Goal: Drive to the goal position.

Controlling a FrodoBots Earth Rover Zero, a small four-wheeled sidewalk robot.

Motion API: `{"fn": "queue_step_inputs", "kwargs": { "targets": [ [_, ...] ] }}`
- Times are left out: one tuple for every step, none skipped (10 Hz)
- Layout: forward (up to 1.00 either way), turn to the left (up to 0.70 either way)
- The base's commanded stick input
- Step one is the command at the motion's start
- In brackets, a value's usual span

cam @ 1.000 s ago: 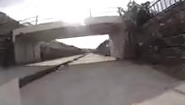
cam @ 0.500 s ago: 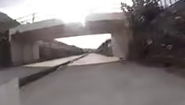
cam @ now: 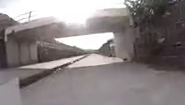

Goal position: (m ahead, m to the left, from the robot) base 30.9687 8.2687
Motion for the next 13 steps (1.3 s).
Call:
{"fn": "queue_step_inputs", "kwargs": {
  "targets": [
    [1.0,0.0],
    [1.0,0.0],
    [1.0,0.0],
    [1.0,0.0],
    [1.0,0.0],
    [1.0,0.0],
    [1.0,0.0],
    [1.0,0.0],
    [1.0,0.0],
    [1.0,0.0],
    [1.0,0.0],
    [1.0,0.0],
    [1.0,0.0]
  ]
}}
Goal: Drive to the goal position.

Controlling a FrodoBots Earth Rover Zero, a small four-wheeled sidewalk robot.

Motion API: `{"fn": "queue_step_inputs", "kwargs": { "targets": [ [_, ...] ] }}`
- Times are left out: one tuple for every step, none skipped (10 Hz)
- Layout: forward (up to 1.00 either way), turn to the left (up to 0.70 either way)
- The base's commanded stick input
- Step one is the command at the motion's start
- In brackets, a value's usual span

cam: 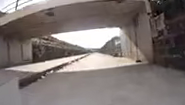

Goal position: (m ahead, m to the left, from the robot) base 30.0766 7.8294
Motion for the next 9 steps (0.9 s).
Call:
{"fn": "queue_step_inputs", "kwargs": {
  "targets": [
    [1.0,0.0],
    [1.0,0.0],
    [1.0,0.0],
    [1.0,0.0],
    [1.0,0.0],
    [1.0,0.0],
    [1.0,0.0],
    [1.0,0.0],
    [1.0,0.0]
  ]
}}
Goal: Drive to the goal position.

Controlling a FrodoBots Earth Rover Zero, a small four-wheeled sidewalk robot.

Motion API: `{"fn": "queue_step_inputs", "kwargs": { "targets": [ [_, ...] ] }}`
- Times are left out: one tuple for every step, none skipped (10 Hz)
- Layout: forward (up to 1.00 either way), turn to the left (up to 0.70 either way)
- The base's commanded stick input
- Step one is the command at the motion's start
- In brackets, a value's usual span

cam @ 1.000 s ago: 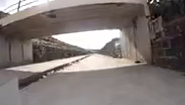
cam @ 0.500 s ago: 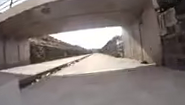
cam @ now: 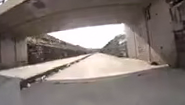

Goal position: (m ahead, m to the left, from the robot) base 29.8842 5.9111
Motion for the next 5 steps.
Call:
{"fn": "queue_step_inputs", "kwargs": {
  "targets": [
    [1.0,0.0],
    [1.0,0.0],
    [1.0,0.0],
    [1.0,0.0],
    [1.0,0.0]
  ]
}}
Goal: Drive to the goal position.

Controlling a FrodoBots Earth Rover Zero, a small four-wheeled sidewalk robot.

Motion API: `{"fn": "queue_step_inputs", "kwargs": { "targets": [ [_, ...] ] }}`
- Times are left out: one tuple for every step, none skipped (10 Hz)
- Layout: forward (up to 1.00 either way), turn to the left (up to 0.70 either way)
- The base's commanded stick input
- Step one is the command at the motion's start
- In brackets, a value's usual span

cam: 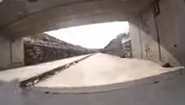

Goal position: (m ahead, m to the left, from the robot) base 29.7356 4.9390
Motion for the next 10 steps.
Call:
{"fn": "queue_step_inputs", "kwargs": {
  "targets": [
    [1.0,0.0],
    [1.0,0.0],
    [1.0,0.0],
    [1.0,0.0],
    [1.0,0.0],
    [1.0,0.0],
    [1.0,0.0],
    [1.0,0.0],
    [1.0,0.0],
    [1.0,0.0]
  ]
}}
